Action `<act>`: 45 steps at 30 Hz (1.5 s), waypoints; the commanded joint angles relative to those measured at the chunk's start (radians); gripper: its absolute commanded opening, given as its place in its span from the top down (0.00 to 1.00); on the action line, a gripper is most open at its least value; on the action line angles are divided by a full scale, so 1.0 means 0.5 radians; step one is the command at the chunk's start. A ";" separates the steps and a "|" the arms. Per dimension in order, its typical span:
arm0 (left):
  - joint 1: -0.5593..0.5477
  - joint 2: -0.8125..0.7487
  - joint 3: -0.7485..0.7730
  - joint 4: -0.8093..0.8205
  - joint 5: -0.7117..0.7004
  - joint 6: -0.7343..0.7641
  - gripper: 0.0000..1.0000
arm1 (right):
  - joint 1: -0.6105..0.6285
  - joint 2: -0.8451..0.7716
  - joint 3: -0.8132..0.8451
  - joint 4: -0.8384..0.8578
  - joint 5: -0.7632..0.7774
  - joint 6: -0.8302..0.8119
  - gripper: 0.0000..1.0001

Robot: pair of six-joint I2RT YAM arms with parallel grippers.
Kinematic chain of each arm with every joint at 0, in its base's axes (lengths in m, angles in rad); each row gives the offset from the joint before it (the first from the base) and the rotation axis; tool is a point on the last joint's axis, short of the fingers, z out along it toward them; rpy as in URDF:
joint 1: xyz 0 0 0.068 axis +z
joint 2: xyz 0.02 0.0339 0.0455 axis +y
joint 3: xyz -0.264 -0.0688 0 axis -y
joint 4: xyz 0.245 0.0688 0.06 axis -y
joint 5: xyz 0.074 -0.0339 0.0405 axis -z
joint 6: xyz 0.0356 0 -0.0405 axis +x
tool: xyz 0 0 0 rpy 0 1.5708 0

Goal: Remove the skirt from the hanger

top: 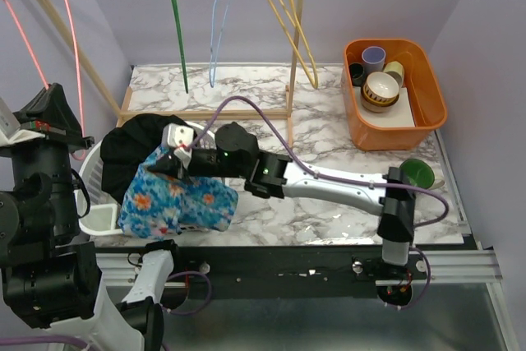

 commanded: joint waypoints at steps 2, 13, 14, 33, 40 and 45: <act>-0.008 -0.024 -0.076 0.082 0.113 -0.019 1.00 | -0.112 0.431 0.588 -0.070 0.162 -0.084 0.99; -0.014 0.038 -0.358 0.174 0.036 0.018 1.00 | -0.182 0.938 0.989 -0.206 -0.068 0.133 0.89; -0.014 0.047 -0.389 0.177 0.042 0.012 1.00 | -0.182 0.926 0.974 -0.258 -0.104 0.164 0.84; -0.014 0.170 -0.687 0.112 0.242 0.000 1.00 | -0.185 0.195 0.277 -0.378 0.135 0.394 0.16; -0.014 0.240 -0.730 0.131 0.232 0.181 1.00 | -0.185 -0.105 -0.011 -0.301 0.119 0.477 0.00; -0.014 0.338 -0.718 0.296 0.425 0.260 1.00 | -0.182 -0.424 -0.329 -0.237 0.147 0.575 0.00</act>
